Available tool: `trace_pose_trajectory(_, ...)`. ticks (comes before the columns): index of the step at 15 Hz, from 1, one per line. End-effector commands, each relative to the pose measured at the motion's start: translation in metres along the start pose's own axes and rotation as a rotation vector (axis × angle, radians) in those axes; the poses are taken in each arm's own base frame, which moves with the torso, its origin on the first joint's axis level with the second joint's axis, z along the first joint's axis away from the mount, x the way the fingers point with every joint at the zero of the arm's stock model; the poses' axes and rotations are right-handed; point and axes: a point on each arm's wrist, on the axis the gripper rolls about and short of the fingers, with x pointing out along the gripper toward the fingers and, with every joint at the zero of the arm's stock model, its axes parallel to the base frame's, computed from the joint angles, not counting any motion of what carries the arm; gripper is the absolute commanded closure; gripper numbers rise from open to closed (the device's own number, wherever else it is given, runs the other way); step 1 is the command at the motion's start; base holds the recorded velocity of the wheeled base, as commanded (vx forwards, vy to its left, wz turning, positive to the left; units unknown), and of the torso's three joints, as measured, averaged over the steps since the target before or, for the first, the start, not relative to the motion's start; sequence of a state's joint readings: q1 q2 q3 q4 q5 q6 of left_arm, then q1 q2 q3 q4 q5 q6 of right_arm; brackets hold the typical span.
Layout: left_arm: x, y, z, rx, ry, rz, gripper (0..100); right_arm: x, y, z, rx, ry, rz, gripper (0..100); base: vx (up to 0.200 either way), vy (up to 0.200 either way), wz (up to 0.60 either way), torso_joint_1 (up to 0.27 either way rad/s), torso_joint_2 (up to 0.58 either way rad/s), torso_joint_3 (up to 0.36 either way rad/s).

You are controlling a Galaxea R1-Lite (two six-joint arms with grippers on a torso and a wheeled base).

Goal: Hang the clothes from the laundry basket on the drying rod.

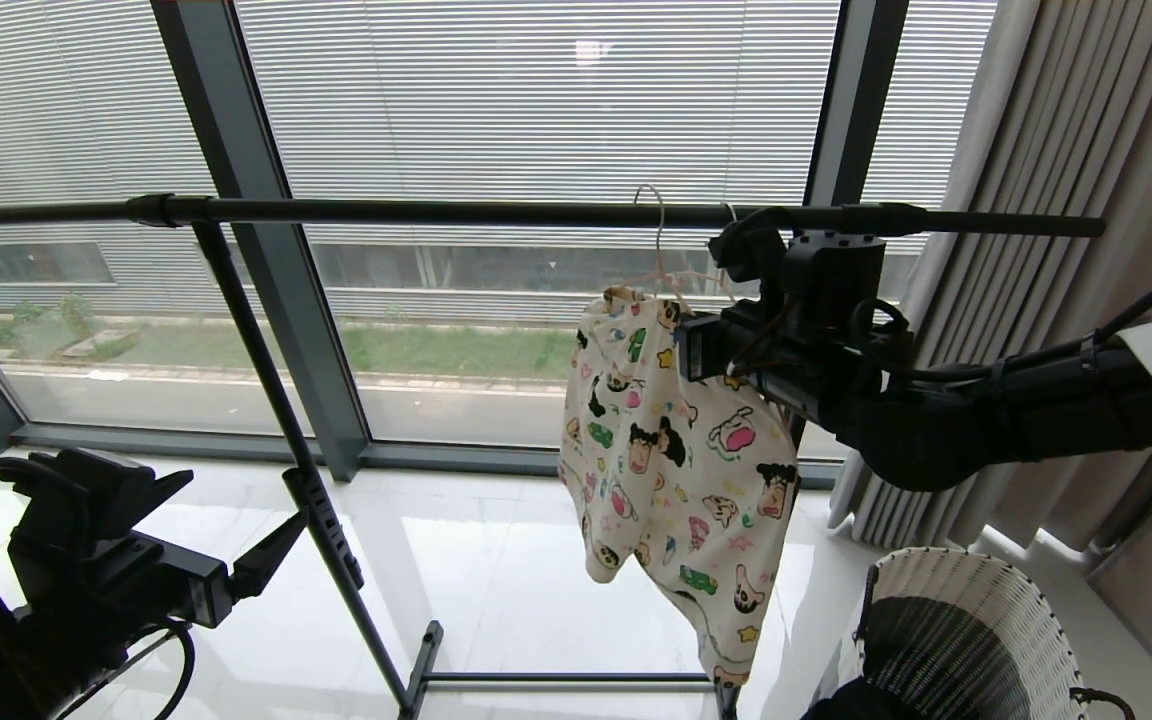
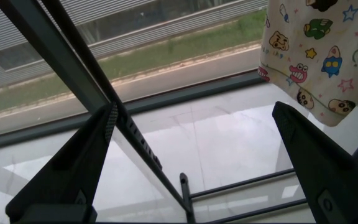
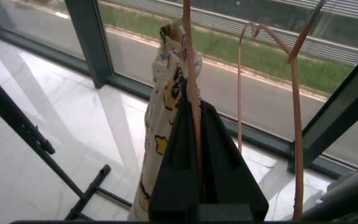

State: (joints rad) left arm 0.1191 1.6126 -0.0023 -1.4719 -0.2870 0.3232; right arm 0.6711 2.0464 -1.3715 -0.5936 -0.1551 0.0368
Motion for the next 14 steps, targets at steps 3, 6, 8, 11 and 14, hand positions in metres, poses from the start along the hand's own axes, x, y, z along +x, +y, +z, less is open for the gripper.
trace_pose_trajectory(3,0.000,0.000,0.000,0.001,-0.003,0.002,0,0.000,0.000,0.000,0.000,0.002,-0.001,100,0.000,0.000,0.00,0.000,0.00,0.000)
trace_pose_trajectory(6,0.000,0.000,0.001,0.002,-0.004,0.002,0,-0.001,0.000,0.000,0.001,0.000,-0.001,100,0.000,0.000,0.00,0.000,0.00,0.000)
trace_pose_trajectory(8,-0.001,0.000,0.000,0.001,-0.003,0.002,0,-0.002,0.000,0.002,0.002,-0.003,-0.007,0,0.000,0.000,0.00,0.000,0.00,0.000)
trace_pose_trajectory(11,-0.001,0.000,0.000,0.001,-0.003,0.002,0,-0.003,0.000,0.003,0.003,-0.009,-0.043,0,0.000,0.000,0.00,0.000,0.00,0.000)
trace_pose_trajectory(14,-0.001,0.000,0.000,0.001,-0.002,0.003,0,-0.020,-0.002,0.024,0.009,-0.053,-0.042,0,0.000,0.000,0.00,0.000,0.00,0.000)
